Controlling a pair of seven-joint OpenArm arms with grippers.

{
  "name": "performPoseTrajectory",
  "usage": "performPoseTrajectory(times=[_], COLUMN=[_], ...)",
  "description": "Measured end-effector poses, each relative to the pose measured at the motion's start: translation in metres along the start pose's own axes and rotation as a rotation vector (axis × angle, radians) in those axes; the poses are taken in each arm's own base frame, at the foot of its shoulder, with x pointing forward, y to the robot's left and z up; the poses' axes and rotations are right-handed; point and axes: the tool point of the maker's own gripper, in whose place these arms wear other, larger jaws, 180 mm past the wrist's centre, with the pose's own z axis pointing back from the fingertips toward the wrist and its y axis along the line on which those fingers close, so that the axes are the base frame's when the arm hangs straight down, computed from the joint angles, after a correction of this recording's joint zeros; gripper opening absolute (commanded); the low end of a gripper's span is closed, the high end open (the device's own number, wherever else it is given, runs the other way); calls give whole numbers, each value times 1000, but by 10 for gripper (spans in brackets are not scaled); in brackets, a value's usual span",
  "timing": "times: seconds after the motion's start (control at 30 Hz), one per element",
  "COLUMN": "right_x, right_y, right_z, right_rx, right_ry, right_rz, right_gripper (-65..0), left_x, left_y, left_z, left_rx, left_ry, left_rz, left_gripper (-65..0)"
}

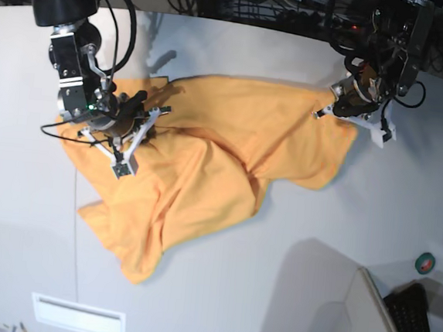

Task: Layout the t-shirt on the table in an organized manner, then fold the t-shirt properly
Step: 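Hold two shirt corners with both grippers and stretch the shirt flat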

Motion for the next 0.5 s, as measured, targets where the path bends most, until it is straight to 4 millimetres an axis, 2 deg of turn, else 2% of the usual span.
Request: performPoseTrajectory(times=[0.1, 0.23, 0.33, 0.4, 0.43, 0.5], right_x=[1, 1, 2, 2, 2, 3], right_y=[0, 0, 0, 0, 0, 2], right_z=[1, 1, 1, 1, 1, 1], right_rx=[0, 0, 0, 0, 0, 2], right_ry=[-4, -3, -4, -5, -5, -7], right_rz=[2, 1, 2, 1, 2, 3], right_gripper=[-650, -650, -650, -650, -650, -650], left_x=[-6, 14, 0, -15, -12, 6], left_y=[17, 17, 19, 12, 7, -3], left_z=[8, 39, 45, 43, 42, 42], left_rx=[25, -24, -14, -40, -51, -76], left_ry=[6, -95, -87, -27, -34, -78], left_rz=[28, 80, 106, 126, 128, 119], left_gripper=[-650, -650, -650, -650, -650, -650])
